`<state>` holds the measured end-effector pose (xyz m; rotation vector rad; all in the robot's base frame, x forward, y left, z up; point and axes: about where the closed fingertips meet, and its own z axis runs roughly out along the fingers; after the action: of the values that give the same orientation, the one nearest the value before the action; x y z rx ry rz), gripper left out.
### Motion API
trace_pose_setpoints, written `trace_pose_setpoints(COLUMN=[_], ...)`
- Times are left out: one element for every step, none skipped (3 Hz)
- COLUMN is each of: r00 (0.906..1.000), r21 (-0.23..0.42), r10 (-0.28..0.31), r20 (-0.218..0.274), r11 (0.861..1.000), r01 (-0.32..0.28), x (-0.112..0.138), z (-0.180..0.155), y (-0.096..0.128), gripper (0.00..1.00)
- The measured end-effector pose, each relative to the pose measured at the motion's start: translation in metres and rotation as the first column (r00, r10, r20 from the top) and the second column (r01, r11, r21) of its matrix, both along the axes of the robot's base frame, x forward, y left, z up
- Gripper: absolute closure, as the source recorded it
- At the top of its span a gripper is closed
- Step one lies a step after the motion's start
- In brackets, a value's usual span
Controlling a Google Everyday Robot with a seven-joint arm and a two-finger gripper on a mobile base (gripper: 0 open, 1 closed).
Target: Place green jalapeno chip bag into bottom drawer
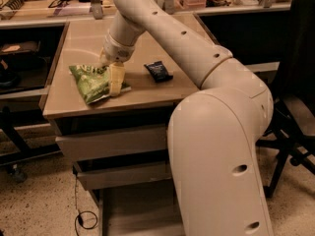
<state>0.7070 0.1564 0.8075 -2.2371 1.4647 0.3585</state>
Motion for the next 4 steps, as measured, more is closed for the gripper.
trace_pose_setpoints(r00=[1.0,1.0,1.0,1.0], r21=[0.0,0.0,0.0,0.0], r10=[0.0,0.0,0.0,0.0], r20=[0.0,0.0,0.0,0.0], r11=[1.0,1.0,1.0,1.0], r01=[0.0,0.0,0.0,0.0], x=[0.0,0.0,0.0,-0.001], z=[0.0,0.0,0.009,0.015], y=[0.0,0.0,0.0,0.0], gripper=[0.89,1.0,1.0,1.0])
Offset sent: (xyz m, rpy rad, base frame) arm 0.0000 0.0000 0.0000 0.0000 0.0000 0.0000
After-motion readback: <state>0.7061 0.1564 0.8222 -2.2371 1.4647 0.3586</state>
